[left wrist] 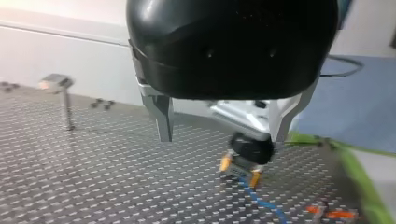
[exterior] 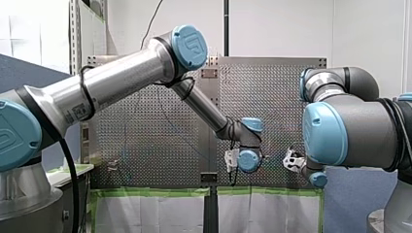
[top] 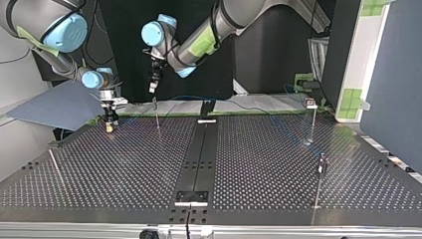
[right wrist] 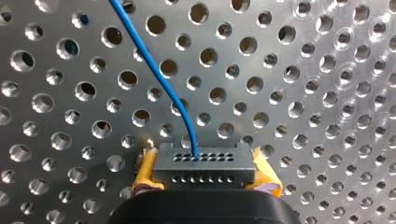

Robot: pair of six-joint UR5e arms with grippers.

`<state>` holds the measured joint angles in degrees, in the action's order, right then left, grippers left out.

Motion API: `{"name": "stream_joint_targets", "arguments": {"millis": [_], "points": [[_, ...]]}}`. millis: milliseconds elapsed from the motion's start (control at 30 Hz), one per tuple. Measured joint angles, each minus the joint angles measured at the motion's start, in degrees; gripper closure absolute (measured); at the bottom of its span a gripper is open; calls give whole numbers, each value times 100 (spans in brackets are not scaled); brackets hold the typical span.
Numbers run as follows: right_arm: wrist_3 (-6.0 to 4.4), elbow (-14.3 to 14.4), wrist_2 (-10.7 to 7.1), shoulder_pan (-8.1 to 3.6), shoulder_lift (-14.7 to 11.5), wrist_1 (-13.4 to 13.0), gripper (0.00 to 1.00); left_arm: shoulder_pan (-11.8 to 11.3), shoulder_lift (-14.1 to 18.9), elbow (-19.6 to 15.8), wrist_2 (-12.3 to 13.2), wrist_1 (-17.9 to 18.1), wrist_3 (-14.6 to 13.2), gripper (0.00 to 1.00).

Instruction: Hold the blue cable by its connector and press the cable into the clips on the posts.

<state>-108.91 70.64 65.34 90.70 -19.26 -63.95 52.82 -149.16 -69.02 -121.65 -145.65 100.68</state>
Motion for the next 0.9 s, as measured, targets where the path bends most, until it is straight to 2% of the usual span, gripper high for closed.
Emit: {"name": "stream_joint_targets", "arguments": {"millis": [133, 300, 467, 900], "points": [[0, 0, 0, 0, 0, 0, 100, -40, 201, -201, -25, 202, 133, 0], [0, 0, 0, 0, 0, 0, 100, -63, 453, -452, -199, 370, 182, 0], [0, 0, 0, 0, 0, 0, 100, -66, 700, -700, -383, 416, 271, 0], [0, 0, 0, 0, 0, 0, 100, -76, 1353, -1352, -459, 393, 431, 0]]}}
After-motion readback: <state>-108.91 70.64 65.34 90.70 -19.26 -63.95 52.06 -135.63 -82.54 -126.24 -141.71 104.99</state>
